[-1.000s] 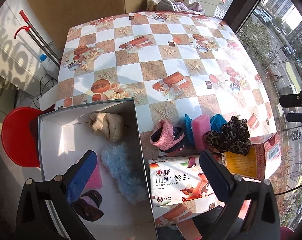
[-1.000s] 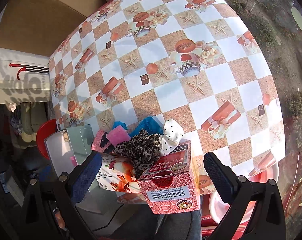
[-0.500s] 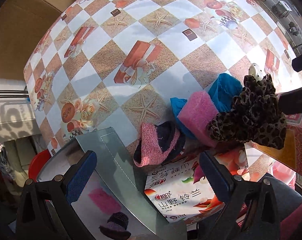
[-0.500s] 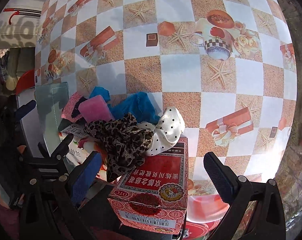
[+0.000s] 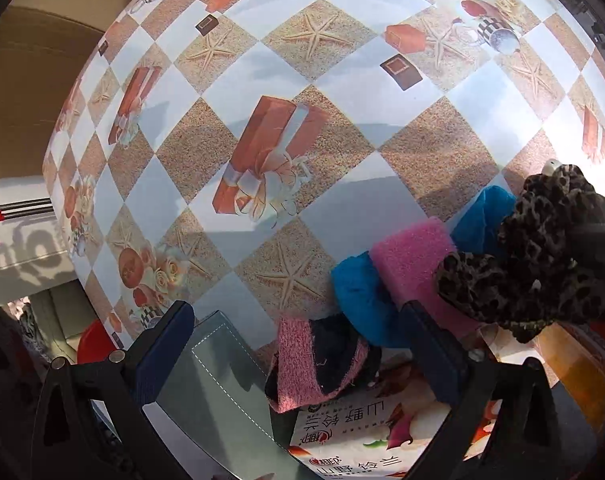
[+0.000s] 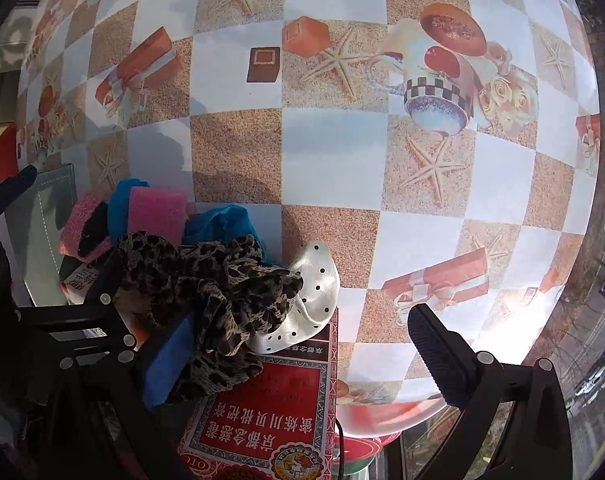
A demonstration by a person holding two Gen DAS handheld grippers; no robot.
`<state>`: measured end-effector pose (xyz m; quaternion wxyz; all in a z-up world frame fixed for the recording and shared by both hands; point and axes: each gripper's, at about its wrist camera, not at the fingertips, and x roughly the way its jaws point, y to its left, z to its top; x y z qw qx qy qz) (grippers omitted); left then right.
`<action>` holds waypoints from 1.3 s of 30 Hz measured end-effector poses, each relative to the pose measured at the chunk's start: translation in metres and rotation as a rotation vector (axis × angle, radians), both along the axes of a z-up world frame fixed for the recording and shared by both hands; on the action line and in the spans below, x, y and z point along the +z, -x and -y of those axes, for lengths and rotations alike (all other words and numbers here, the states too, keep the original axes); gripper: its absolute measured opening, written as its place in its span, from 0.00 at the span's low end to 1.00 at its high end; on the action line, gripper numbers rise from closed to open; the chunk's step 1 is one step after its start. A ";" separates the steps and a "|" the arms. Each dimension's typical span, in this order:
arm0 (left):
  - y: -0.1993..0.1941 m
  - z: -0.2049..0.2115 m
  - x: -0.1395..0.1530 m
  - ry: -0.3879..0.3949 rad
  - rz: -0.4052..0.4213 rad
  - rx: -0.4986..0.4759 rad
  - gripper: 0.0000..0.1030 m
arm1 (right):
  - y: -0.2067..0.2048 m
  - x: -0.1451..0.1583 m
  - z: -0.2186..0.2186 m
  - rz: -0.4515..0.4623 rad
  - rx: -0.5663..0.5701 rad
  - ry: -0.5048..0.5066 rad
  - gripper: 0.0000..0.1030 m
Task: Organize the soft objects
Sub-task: 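Grasp a pink foam sponge with the left gripper while the right grasps the leopard-print scrunchie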
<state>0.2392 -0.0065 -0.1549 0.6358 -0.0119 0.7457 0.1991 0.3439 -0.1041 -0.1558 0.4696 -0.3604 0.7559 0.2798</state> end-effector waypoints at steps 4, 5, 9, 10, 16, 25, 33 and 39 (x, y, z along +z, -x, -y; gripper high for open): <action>-0.008 -0.046 0.021 -0.068 0.108 0.201 1.00 | -0.040 0.014 0.020 0.122 -0.125 -0.039 1.00; -0.007 -0.056 0.026 -0.049 0.132 0.244 1.00 | -0.049 0.017 0.028 0.129 -0.166 -0.052 1.00; -0.004 -0.066 0.035 0.005 0.155 0.268 1.00 | -0.068 0.021 0.055 0.057 -0.323 -0.126 1.00; -0.003 -0.063 0.034 0.018 0.148 0.255 1.00 | -0.069 0.019 0.058 0.026 -0.336 -0.143 1.00; 0.002 -0.016 0.021 0.126 0.096 0.118 1.00 | -0.040 0.004 0.019 -0.062 -0.222 -0.162 1.00; 0.000 0.012 -0.013 0.069 -0.036 -0.026 1.00 | -0.027 -0.046 -0.007 -0.121 -0.169 -0.072 1.00; -0.018 -0.025 -0.008 -0.038 0.023 0.095 1.00 | -0.059 -0.040 0.014 -0.060 -0.293 -0.087 1.00; -0.018 -0.069 0.028 -0.066 0.159 0.237 1.00 | -0.097 -0.034 0.060 0.076 -0.398 -0.017 1.00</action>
